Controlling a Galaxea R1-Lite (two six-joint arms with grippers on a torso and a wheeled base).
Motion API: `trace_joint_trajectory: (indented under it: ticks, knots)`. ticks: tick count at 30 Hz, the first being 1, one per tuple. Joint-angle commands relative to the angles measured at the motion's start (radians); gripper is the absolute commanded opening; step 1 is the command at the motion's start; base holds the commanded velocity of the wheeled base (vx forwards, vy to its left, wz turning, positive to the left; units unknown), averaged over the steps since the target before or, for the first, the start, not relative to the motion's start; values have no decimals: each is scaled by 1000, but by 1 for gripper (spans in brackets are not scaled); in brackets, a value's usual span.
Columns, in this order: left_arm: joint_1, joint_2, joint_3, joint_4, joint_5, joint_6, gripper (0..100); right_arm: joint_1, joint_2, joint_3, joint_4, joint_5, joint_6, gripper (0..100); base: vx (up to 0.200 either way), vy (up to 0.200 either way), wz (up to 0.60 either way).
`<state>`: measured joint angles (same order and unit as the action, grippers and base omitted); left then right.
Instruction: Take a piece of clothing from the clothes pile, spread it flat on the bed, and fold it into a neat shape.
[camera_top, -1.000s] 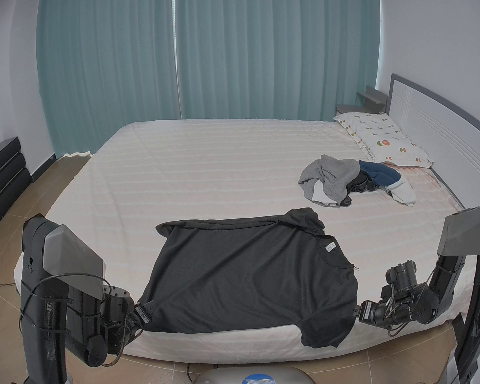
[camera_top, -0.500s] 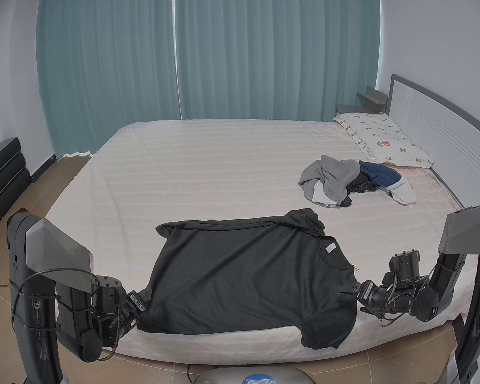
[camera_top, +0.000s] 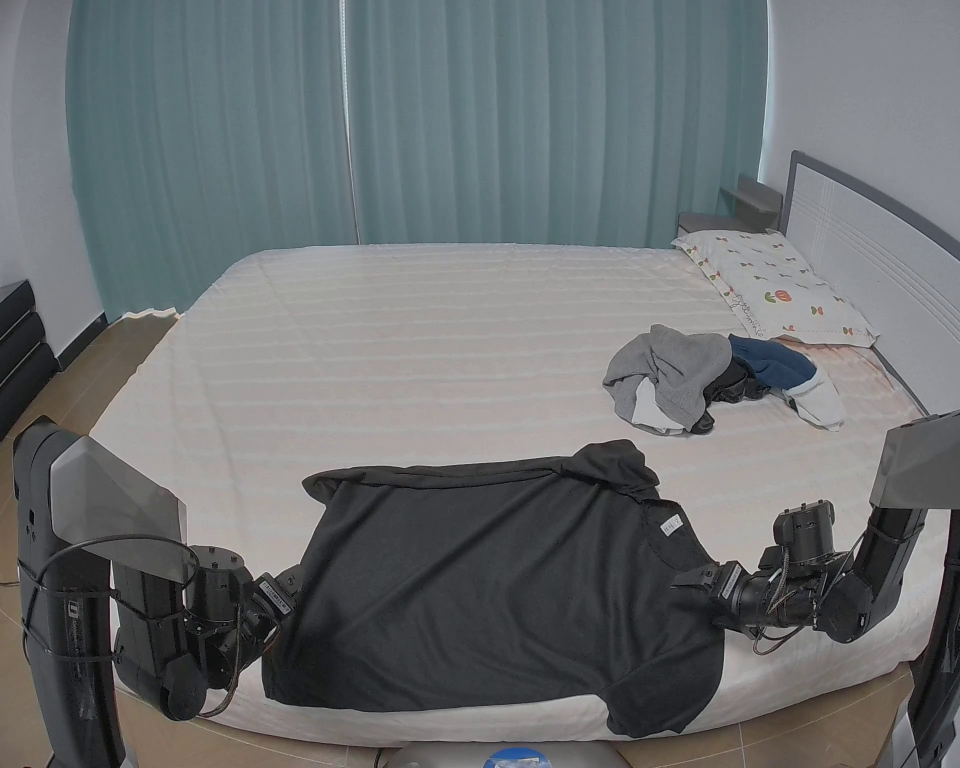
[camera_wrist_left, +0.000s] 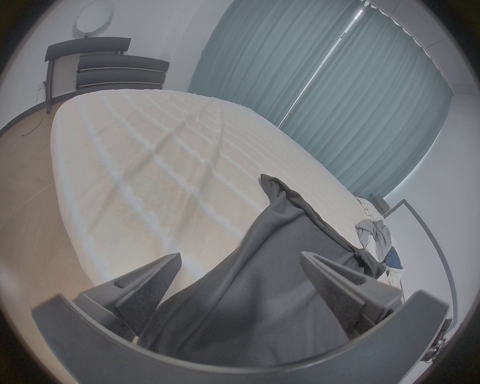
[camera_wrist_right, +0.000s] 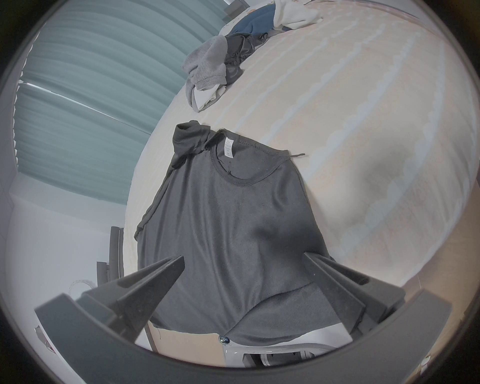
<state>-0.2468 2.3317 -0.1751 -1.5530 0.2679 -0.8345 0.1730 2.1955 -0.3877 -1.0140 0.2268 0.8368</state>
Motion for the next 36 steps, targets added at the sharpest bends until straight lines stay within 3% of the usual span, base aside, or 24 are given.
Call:
trace_joint_trajectory:
  ticks: [1, 6, 12, 25, 31, 36]
  knots:
    - [0, 0, -7, -18, 1, -11, 100, 0, 13, 0, 0, 0, -1, 100, 0, 0, 0]
    - [11, -3, -26, -18, -1, -40, 100, 0, 13, 0, -1, 0, -1, 100, 0, 0, 0]
    - [11, 3, -27, -18, -1, -41, 100, 2, 13, 0, -1, 0, 1, 100, 0, 200, 0]
    - [-20, 5, -106, -15, -1, -40, 100, 8, 15, 0, -3, 0, 2, 100, 0, 0, 0]
    - [-40, 18, -188, -7, -22, 17, 100, 10, 15, 4, -5, 0, 2, 100, 0, 0, 0]
    - [-5, 58, -391, 100, -67, 115, 100, 11, 16, 13, -5, 0, 1, 100, 0, 0, 0]
